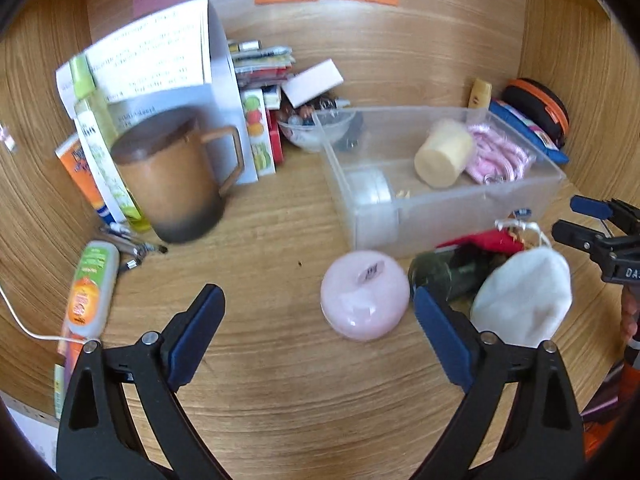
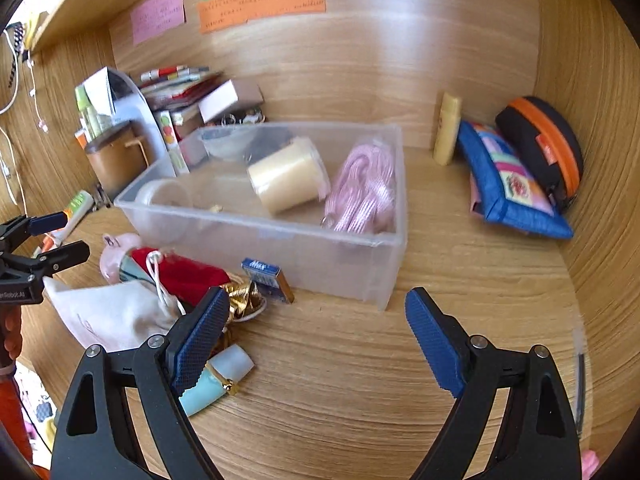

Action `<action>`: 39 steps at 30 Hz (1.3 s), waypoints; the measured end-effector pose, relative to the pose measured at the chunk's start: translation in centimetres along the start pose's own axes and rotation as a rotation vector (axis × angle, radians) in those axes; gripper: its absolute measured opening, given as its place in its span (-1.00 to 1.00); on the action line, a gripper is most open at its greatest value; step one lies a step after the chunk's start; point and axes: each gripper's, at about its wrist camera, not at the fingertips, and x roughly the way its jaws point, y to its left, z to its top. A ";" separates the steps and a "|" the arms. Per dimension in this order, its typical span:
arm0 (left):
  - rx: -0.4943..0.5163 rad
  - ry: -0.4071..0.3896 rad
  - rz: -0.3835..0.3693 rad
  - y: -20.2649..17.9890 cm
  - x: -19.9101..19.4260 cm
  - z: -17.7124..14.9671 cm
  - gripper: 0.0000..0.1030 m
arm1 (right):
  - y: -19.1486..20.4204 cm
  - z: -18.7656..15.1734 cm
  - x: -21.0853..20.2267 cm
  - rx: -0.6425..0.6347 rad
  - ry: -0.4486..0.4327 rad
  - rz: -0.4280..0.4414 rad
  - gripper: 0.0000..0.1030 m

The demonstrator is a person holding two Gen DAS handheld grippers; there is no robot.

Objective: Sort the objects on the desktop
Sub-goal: 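Grasp the pink round compact with the left gripper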

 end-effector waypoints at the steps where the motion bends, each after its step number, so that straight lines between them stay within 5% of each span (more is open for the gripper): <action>1: 0.001 0.009 -0.003 0.0 0.3 -0.2 0.87 | 0.1 0.0 0.4 0.000 0.009 -0.002 0.68; 6: 0.017 0.054 -0.003 0.0 2.0 -0.9 0.87 | 0.7 0.2 1.6 -0.005 0.030 0.003 0.59; 13: 0.045 0.067 -0.041 -0.2 2.9 -0.9 0.88 | 1.8 0.6 3.0 0.013 0.060 -0.011 0.03; 31: 0.102 0.085 -0.073 -1.2 5.2 -0.6 0.88 | 2.1 1.4 4.4 0.105 0.082 0.004 -0.01; 34: 0.116 0.056 -0.049 -1.4 5.1 -0.6 0.87 | 2.3 1.4 4.5 0.095 0.084 0.025 -0.32; 39: 0.169 0.043 -0.010 -2.4 5.1 -0.6 0.47 | 2.7 1.3 4.6 0.078 0.085 0.037 -0.51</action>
